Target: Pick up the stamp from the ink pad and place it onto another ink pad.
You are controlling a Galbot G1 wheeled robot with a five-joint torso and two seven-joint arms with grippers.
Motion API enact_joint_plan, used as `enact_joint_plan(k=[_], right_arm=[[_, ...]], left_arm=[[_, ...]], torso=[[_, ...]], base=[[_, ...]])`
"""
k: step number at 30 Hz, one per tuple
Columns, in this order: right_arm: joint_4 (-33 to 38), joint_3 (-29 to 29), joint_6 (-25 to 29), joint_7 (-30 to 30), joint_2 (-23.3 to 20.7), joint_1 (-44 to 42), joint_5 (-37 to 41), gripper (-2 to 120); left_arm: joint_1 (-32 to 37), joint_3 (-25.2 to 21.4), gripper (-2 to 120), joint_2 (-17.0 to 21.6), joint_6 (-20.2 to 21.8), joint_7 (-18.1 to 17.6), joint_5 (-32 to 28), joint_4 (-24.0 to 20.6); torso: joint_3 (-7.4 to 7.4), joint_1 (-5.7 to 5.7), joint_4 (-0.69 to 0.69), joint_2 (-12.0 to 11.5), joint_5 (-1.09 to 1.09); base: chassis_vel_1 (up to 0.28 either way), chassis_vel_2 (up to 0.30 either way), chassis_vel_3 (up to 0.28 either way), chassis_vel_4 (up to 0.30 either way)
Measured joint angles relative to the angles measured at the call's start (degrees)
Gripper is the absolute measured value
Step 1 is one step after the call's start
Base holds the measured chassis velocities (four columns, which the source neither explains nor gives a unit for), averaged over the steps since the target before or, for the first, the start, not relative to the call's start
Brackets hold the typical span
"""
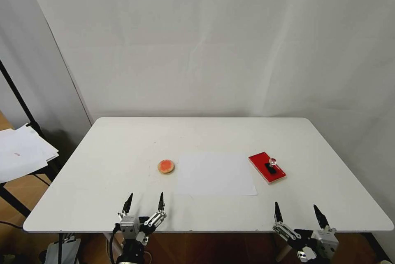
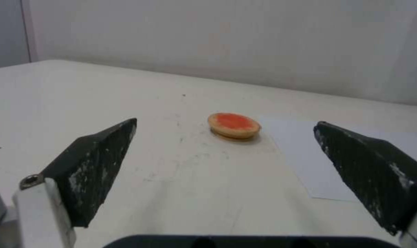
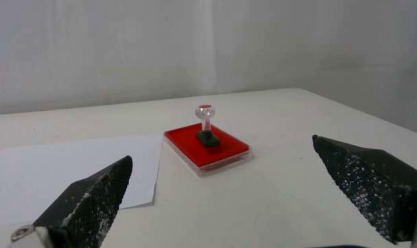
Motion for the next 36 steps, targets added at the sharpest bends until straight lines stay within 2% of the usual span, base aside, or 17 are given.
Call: enact_joint_plan(k=[18,23,29,36], right_arm=[[-0.4,0.09,-1.55,0.0,-0.33,1.81,2.26,100],[-1.83,1.66,-3.61,-0.25,-2.83,6.18,6.84,100],[-5.09,2.81,-6.5,-0.82,-6.57,15.78,13.71,100],[-11.53,-1.3,-7.06,-1.48,-8.38,22.94,16.0,100]], left_arm=[[0.0,0.0,102,0.0,0.0,0.0,0.0,0.0],[0.0,0.0,102,-0.01,0.0,0.0,0.0,0.0],[0.0,0.0,102,0.0,0.0,0.0,0.0,0.0],[0.0,0.01,102,0.0,0.0,0.0,0.0,0.0]], torso=[[0.0,0.0,0.0,0.0,0.0],[0.0,0.0,0.0,0.0,0.0],[0.0,0.01,0.02,0.0,0.01],[0.0,0.01,0.0,-0.01,0.01]], base=[[0.0,0.0,0.0,0.0],[0.0,0.0,0.0,0.0],[0.0,0.0,0.0,0.0],[0.0,0.0,0.0,0.0]])
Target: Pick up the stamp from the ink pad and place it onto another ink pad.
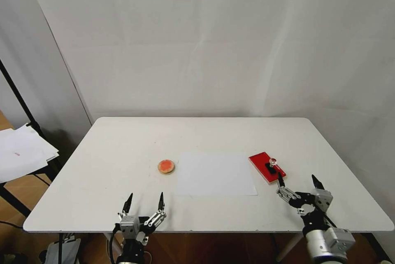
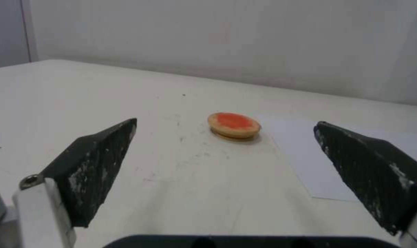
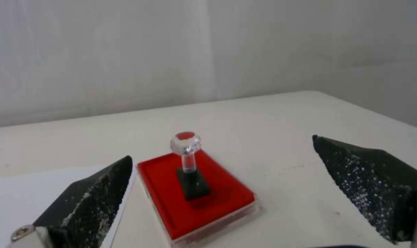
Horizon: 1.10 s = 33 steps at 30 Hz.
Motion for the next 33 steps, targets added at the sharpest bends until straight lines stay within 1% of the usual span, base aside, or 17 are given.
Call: enact_joint_plan(k=[7,9,15,21,33], right_arm=[[-3.38,-2.7,-0.39,-0.18,-0.83,3.67,1.36,100],[-4.08,-4.28,-1.49,-0.17,-1.84,6.34,3.03,100],[-6.12,-6.79,-3.0,0.1,-2.84,10.74,5.08,100],[-7.49,-8.63,-3.94,0.25,-3.02,12.63,5.73,100],[-9.86,-9.65,-4.11,0.5,-3.07,15.7,6.2,99]], left_arm=[[0.0,-0.01,102,0.0,0.0,0.0,0.0,0.0],[0.0,-0.01,102,0.0,0.0,0.0,0.0,0.0],[0.0,-0.01,102,0.0,0.0,0.0,0.0,0.0],[0.0,0.0,102,0.0,0.0,0.0,0.0,0.0],[0.0,-0.01,102,0.0,0.0,0.0,0.0,0.0]], torso=[[0.0,0.0,0.0,0.0,0.0],[0.0,0.0,0.0,0.0,-0.02],[0.0,0.0,0.0,0.0,-0.01],[0.0,-0.01,0.0,0.0,-0.01],[0.0,-0.01,0.0,0.01,-0.01]], base=[[0.0,0.0,0.0,0.0],[0.0,0.0,0.0,0.0],[0.0,0.0,0.0,0.0],[0.0,0.0,0.0,0.0],[0.0,0.0,0.0,0.0]])
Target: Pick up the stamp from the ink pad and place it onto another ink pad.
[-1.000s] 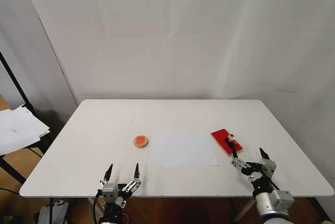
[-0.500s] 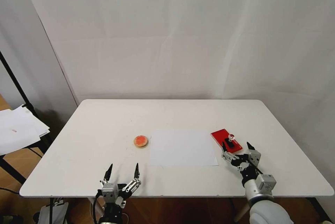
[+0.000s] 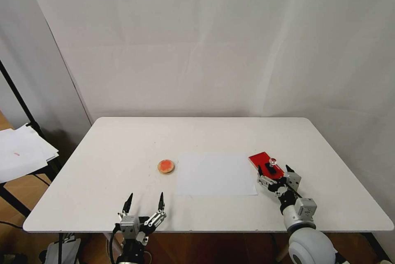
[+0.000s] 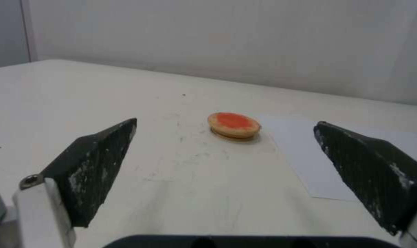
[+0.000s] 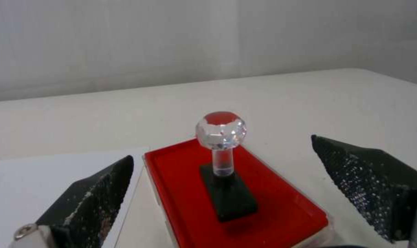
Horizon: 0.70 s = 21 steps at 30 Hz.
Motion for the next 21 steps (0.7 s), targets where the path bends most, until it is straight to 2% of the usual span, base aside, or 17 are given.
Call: enact_joint_plan(k=[7,10,14,15,18,21], right_arm=[[-1.16,-1.25,-0.03,0.15,0.42,1.37,-0.03,93],[-1.63,-1.84,-0.02,0.48,0.59,2.2,-0.06,78],[-1.75,-2.11,-0.02,0.88,0.72,2.7,-0.06,67],[-1.76,-2.2,-0.02,0.98,0.72,2.79,-0.04,60],[-1.77,-2.23,-0.01,1.02,0.72,2.79,-0.04,53],[-1.77,-2.29,0.08,1.15,0.62,2.73,-0.02,38]], left_arm=[[0.0,0.0,102,0.0,0.0,0.0,0.0,0.0],[0.0,0.0,102,0.0,0.0,0.0,0.0,0.0],[0.0,0.0,102,0.0,0.0,0.0,0.0,0.0],[0.0,0.0,102,0.0,0.0,0.0,0.0,0.0],[0.0,0.0,102,0.0,0.0,0.0,0.0,0.0],[0.0,0.0,102,0.0,0.0,0.0,0.0,0.0]], torso=[[0.0,0.0,0.0,0.0,0.0],[0.0,0.0,0.0,0.0,0.0],[0.0,0.0,0.0,0.0,0.0],[0.0,0.0,0.0,0.0,0.0],[0.0,0.0,0.0,0.0,0.0],[0.0,-0.01,0.0,0.0,0.0]], base=[[0.0,0.0,0.0,0.0],[0.0,0.0,0.0,0.0],[0.0,0.0,0.0,0.0],[0.0,0.0,0.0,0.0],[0.0,0.0,0.0,0.0],[0.0,0.0,0.0,0.0]])
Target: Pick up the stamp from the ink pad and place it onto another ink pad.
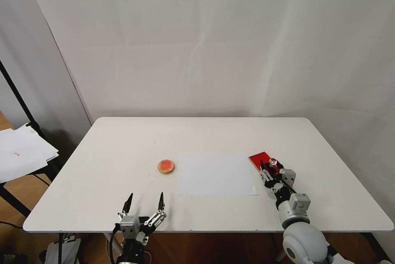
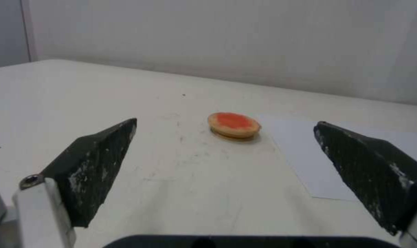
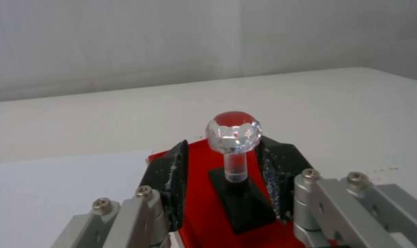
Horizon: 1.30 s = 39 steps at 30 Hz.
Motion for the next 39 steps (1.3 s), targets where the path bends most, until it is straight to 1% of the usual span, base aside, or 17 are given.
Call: enact_joint_plan(k=[1,5,6,9,13,17,21,23,24,26,27,29,32,33,37,38,39], right_arm=[[0.0,0.0,0.0,0.0,0.0,0.0,0.0,38],[0.0,-0.15,0.04,0.08,0.01,0.11,0.06,20],[0.0,-0.15,0.04,0.08,0.01,0.11,0.06,20],[-0.05,-0.25,0.1,0.11,0.07,0.17,0.1,7],[0.03,-0.29,0.17,0.17,0.09,0.12,0.12,8],[1.68,-0.25,0.19,0.3,-0.03,-0.47,0.22,8],[8.51,-1.06,-0.36,0.33,-0.87,-1.57,1.48,8],[9.41,-1.37,-0.54,0.32,-1.06,-1.6,1.74,8],[11.39,-2.4,-1.01,0.25,-1.58,-1.5,2.39,8],[12.98,-4.74,-1.49,0.15,-2.44,-0.93,2.97,8],[12.98,-4.74,-1.49,0.15,-2.44,-0.93,2.97,8],[13.16,-7.35,-1.57,0.08,-2.89,-0.3,3.05,8],[11.49,-11.66,-1.44,-0.2,-2.95,1.99,3.06,8],[11.49,-11.66,-1.44,-0.2,-2.95,1.99,3.06,8],[7.89,-17.02,-0.9,-0.82,-2.21,7.62,4.53,8],[7.89,-17.02,-0.9,-0.82,-2.21,7.62,4.53,8],[6.9,-18.23,-0.9,-0.96,-1.96,9.03,5.13,8]], left_arm=[[0.0,0.0,102,0.0,0.0,0.0,0.0,0.0],[0.0,0.0,102,0.0,0.0,0.0,0.0,0.0],[0.0,0.0,102,0.0,0.0,0.0,0.0,0.0],[0.0,0.0,102,0.0,0.0,0.0,0.0,0.0],[0.0,0.0,102,0.0,0.0,0.0,0.0,0.0],[0.0,0.0,102,0.0,0.0,0.0,0.0,0.0],[0.0,0.0,102,0.0,0.0,0.0,0.0,0.0],[0.0,0.0,102,0.0,0.0,0.0,0.0,0.0],[0.0,0.0,102,0.0,0.0,0.0,0.0,0.0],[0.0,0.0,102,0.0,0.0,0.0,0.0,0.0],[0.0,0.0,102,0.0,0.0,0.0,0.0,0.0],[0.0,0.01,102,-0.01,0.0,0.0,0.0,0.0],[0.0,0.0,102,0.0,0.0,0.0,0.0,0.0],[0.0,0.0,102,0.0,0.0,0.0,0.0,0.0],[0.0,-0.01,102,-0.01,0.0,0.0,0.0,0.0],[0.0,-0.01,102,-0.01,0.0,0.0,0.0,0.0],[0.0,0.01,102,0.0,0.0,0.0,0.0,0.0]], torso=[[0.0,0.0,0.0,0.0,0.0],[0.0,0.0,0.0,0.0,0.0],[0.0,0.0,0.0,0.0,0.0],[0.0,0.0,0.0,0.0,0.0],[0.0,0.0,0.0,0.0,0.0],[0.0,0.0,0.0,0.0,0.0],[0.0,0.0,0.0,0.0,0.0],[0.0,0.0,0.0,0.0,-0.01],[-0.01,0.0,0.0,0.0,-0.02],[-0.01,0.0,0.0,0.0,-0.01],[-0.01,0.0,0.0,0.0,-0.01],[-0.01,0.0,0.0,0.0,-0.01],[-0.01,0.0,0.0,0.0,0.0],[-0.01,0.0,0.0,0.0,0.0],[0.0,0.0,0.01,0.0,-0.02],[0.0,0.0,0.01,0.0,-0.02],[0.0,0.0,0.0,0.0,0.0]], base=[[0.0,0.0,0.0,0.0],[0.0,0.0,0.0,0.0],[0.0,0.0,0.0,0.0],[0.0,0.0,0.0,0.0],[0.0,0.0,0.0,0.0],[0.0,0.0,0.0,0.0],[0.0,0.0,0.0,0.0],[0.0,0.0,0.0,0.0],[0.0,0.0,0.0,0.0],[0.0,0.0,0.0,0.0],[0.0,0.0,0.0,0.0],[0.0,0.0,0.0,0.0],[0.0,0.0,0.0,0.0],[0.0,0.0,0.0,0.0],[0.0,0.0,0.0,0.0],[0.0,0.0,0.0,0.0],[0.0,0.0,0.0,0.0]])
